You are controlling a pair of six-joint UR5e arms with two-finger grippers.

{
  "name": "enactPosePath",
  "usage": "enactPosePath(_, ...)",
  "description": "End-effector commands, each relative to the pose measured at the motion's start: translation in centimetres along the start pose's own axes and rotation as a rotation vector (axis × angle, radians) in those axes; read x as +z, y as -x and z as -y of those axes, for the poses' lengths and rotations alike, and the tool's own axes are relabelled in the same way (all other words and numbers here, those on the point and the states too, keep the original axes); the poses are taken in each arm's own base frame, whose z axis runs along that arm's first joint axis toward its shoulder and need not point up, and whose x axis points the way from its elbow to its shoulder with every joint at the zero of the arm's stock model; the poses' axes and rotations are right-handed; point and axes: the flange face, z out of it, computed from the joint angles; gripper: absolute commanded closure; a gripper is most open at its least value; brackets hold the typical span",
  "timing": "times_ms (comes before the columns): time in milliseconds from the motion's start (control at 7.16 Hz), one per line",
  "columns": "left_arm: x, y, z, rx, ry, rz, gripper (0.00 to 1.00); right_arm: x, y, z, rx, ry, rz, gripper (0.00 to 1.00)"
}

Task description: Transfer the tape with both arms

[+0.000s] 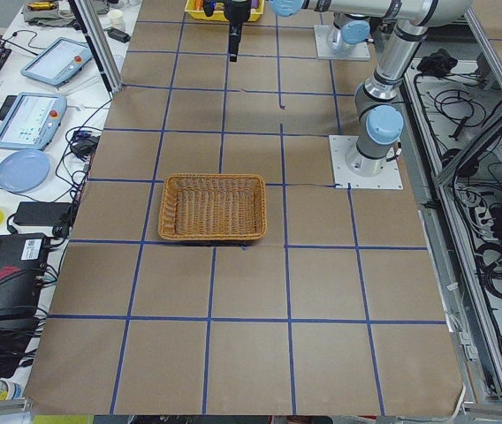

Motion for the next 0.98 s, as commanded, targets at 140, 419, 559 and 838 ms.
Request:
enactPosePath(140, 0.02, -0.05, 0.06, 0.002, -0.007, -0.001, 0.00, 0.15, -0.10, 0.04, 0.000, 0.001, -0.002, 0.00)
enactPosePath(419, 0.00, -0.05, 0.07, 0.002, -0.009, -0.001, 0.00, 0.16, -0.11, -0.04, 0.000, 0.002, -0.003, 0.00)
enactPosePath(559, 0.00, -0.05, 0.07, 0.000, -0.009, -0.001, 0.00, 0.17, -0.26, -0.13, -0.001, 0.004, -0.019, 0.00)
enactPosePath(838, 0.00, -0.05, 0.07, 0.003, -0.009, -0.001, 0.00, 0.12, -0.13, -0.10, 0.008, 0.000, -0.013, 0.00)
